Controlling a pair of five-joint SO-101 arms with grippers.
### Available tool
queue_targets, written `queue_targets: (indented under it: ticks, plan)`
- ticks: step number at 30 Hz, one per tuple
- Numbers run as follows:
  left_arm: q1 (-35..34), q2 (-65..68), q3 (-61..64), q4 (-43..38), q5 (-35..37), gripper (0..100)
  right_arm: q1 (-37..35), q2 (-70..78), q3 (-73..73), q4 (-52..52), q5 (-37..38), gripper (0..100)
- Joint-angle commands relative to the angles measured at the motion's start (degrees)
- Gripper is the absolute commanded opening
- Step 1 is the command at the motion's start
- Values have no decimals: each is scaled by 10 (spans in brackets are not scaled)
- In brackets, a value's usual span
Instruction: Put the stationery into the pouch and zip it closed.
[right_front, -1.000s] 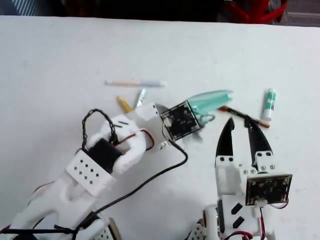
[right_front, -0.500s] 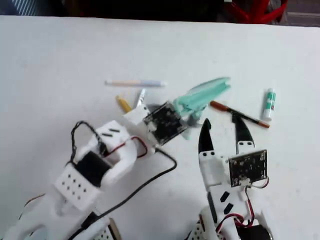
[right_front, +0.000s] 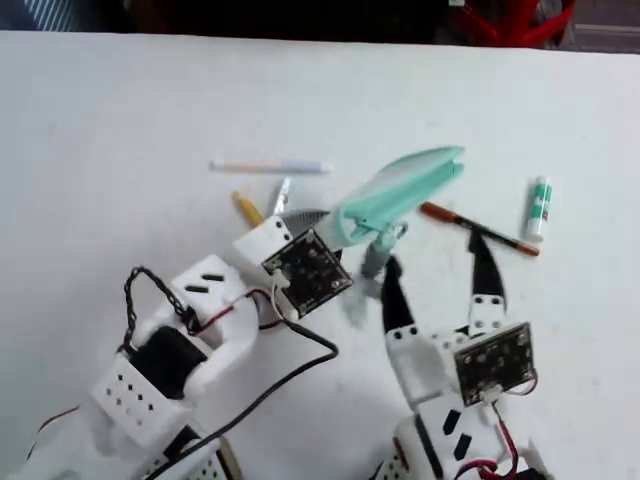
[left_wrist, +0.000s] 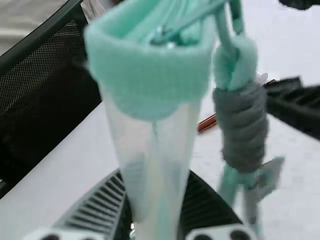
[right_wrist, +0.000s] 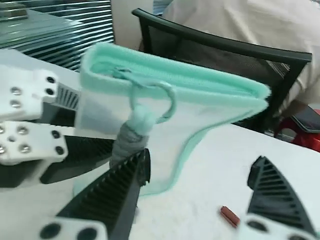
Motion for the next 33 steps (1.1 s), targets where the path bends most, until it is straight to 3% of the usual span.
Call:
queue_targets:
  ticks: [1,10,18,33]
  plan:
    - [2,-15,-2,-18,-6,24,-43,3,-25,8,28,314]
    - [5,-15,3,-19,-6,24,-68,7,-97,53,76,239]
    - [10,-15,6,-19,-6,24,-38,7,22,-50,75,239]
    - [11,-15,6,-19,-6,24,-37,7,39,-79,34,204]
